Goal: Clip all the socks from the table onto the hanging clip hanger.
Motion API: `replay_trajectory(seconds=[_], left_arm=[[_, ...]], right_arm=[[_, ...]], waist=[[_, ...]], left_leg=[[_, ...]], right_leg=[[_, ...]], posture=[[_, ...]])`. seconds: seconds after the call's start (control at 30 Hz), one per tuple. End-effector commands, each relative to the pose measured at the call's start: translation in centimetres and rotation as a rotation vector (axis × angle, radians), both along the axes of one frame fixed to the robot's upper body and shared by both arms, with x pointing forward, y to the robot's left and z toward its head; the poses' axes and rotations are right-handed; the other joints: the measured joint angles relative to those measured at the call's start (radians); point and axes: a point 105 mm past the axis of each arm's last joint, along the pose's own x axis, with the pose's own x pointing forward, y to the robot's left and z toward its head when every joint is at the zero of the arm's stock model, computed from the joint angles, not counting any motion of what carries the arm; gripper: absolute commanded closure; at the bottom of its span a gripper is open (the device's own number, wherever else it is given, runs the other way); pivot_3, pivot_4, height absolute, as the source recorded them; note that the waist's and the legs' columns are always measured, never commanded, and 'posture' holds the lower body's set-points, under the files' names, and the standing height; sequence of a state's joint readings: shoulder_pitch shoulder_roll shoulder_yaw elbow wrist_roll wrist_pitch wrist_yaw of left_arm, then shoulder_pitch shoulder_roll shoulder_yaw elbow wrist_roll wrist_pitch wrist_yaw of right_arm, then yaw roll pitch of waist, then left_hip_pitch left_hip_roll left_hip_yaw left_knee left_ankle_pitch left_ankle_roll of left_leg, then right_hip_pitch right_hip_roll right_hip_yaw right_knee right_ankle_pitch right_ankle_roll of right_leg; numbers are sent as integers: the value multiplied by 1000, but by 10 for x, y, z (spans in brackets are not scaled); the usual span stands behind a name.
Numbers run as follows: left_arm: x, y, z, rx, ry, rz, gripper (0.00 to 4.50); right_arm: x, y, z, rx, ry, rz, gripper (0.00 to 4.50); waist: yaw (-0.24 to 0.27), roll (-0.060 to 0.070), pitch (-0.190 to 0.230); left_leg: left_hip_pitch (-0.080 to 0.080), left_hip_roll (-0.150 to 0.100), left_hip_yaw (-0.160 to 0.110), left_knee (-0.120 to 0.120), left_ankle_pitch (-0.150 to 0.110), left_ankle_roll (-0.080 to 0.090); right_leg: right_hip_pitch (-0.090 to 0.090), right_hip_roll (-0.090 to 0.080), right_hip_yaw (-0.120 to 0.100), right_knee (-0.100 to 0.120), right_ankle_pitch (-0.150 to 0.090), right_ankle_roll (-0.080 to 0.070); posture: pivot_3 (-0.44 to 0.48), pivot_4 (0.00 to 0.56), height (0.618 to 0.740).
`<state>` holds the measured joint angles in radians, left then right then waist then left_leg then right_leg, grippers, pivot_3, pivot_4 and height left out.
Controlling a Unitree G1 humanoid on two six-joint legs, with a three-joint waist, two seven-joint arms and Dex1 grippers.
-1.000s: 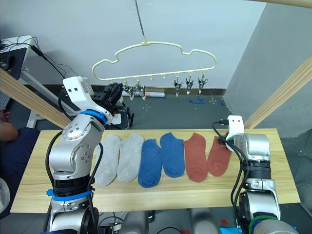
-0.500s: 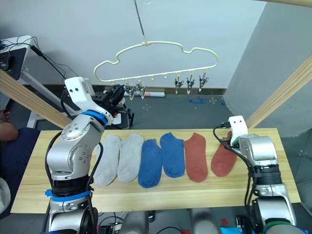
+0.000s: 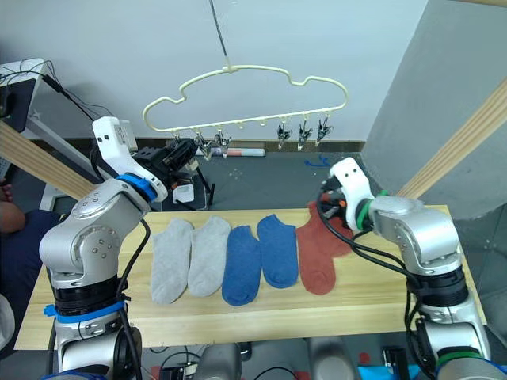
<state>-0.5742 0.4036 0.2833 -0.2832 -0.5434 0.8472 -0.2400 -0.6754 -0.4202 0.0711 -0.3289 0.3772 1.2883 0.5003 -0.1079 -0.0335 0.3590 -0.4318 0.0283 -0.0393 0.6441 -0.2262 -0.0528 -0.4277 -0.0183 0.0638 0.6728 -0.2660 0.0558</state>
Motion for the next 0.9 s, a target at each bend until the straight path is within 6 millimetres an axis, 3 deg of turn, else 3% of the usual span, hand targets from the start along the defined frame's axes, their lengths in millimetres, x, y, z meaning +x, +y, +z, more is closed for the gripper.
replay_trajectory(seconds=[0.03,0.1,0.2,0.33,0.63,0.9], left_arm=[[-4,5,10,-1,-19,-2,4228],[-4,6,11,2,-15,-5,4228],[-4,8,18,-31,-5,-15,4228],[-3,13,22,-64,15,-19,4228],[-3,13,23,-79,43,-43,4228],[-3,15,22,-158,92,-49,4228]], right_arm=[[-6,24,10,18,-39,59,4476],[-7,35,10,25,-40,78,4476],[-10,74,9,81,-38,139,4476],[-10,101,11,132,-35,167,4476],[-7,148,18,187,-55,218,4476],[-1,168,25,199,-78,238,4476]], waist=[[0,0,0],[2,0,0],[1,0,1],[0,0,1],[-1,0,1],[2,0,0]], left_leg=[[0,0,0,0,0,0],[-2,0,0,0,0,0],[-3,0,0,0,0,0],[-3,1,0,0,0,-1],[-4,1,0,0,1,-1],[-5,1,0,0,1,-2]], right_leg=[[-1,0,0,0,0,0],[-2,0,0,0,0,0],[-4,-1,1,1,0,0],[-10,0,3,6,0,0],[-12,-1,3,7,0,0],[-12,-2,3,7,0,-1]], posture=[[-155,382,740],[-149,382,740],[-138,376,740],[-129,368,740],[-124,353,740],[-118,345,740]])
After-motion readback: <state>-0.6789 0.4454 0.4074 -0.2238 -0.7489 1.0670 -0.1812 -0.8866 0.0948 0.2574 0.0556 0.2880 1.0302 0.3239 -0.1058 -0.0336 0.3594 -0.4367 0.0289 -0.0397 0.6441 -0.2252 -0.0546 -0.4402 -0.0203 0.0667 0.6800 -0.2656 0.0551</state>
